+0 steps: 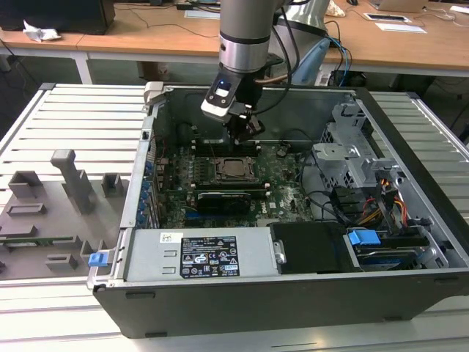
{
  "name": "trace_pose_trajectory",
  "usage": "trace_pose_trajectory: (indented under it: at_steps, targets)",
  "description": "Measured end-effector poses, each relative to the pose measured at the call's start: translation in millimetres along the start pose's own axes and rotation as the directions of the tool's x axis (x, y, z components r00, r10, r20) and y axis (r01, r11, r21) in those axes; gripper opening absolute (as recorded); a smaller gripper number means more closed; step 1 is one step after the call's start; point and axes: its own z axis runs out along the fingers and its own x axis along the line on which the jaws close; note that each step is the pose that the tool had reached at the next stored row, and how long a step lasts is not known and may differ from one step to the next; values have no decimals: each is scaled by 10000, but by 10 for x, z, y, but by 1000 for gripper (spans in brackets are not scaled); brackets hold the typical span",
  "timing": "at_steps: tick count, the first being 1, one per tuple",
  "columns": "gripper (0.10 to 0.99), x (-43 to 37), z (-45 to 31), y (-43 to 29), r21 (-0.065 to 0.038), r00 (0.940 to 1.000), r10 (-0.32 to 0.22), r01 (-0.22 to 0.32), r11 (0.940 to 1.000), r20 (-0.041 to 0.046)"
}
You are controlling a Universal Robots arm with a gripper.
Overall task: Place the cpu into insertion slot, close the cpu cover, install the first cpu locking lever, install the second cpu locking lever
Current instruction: 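Install the first cpu locking lever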
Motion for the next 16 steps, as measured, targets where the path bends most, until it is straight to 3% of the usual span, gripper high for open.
trace_pose_trajectory:
  at_steps: [8,16]
  targets:
    - [106,0,0,0,-17,9958,-920,920,9958,2]
    - [106,0,-1,0,-33,9838,-1792,1792,9838,5]
